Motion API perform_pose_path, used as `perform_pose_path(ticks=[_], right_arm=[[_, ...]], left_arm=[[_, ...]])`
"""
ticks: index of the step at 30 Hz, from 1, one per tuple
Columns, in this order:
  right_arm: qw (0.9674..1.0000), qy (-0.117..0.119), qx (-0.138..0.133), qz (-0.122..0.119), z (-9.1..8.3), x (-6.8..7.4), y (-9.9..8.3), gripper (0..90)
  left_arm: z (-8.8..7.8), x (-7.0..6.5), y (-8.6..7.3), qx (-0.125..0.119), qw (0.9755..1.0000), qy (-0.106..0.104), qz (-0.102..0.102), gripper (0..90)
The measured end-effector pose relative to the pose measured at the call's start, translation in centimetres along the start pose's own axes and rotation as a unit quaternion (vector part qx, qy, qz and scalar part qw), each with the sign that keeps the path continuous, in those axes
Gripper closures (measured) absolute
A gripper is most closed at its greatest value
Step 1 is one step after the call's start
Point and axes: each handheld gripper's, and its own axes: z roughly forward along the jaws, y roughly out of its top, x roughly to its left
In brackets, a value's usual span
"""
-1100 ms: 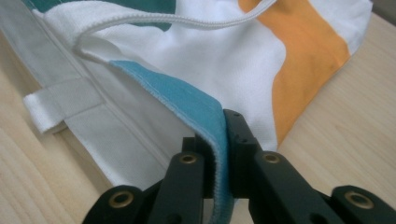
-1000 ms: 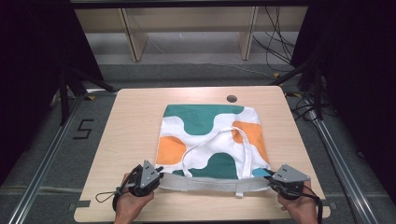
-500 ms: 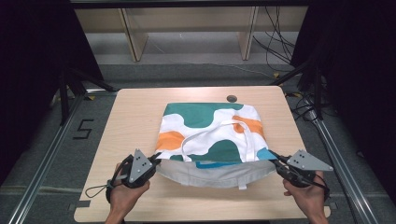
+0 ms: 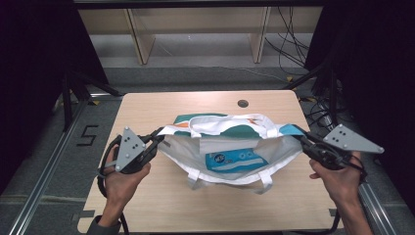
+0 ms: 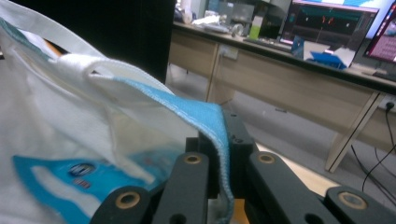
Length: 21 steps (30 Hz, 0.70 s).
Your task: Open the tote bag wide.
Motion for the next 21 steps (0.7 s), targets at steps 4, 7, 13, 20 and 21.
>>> perform_pose_path(ticks=[4,7,13,20,21], right_arm=[[0.9998,0.006,-0.005,-0.019,-0.4,-0.8,2.7,88.7],[0.9996,0.010,-0.013,-0.021,-0.7,-0.9,4.7,88.7],[0.9987,0.014,-0.019,-0.046,-0.4,-1.4,6.9,88.7],[0.9993,0.006,-0.011,-0.035,1.4,-2.1,6.9,88.7],[0.9995,0.007,-0.004,-0.031,1.7,-2.0,6.7,88.7]], left_arm=[[-0.4,0.5,2.4,-0.026,0.9997,0.000,0.000,87.5],[-1.2,1.1,4.5,-0.052,0.9986,0.002,-0.014,87.5],[-0.8,2.5,5.1,-0.050,0.9977,-0.014,-0.044,87.4],[1.3,3.7,3.4,-0.047,0.9949,-0.013,-0.089,87.3],[1.5,3.8,3.1,-0.045,0.9948,-0.011,-0.091,87.3]])
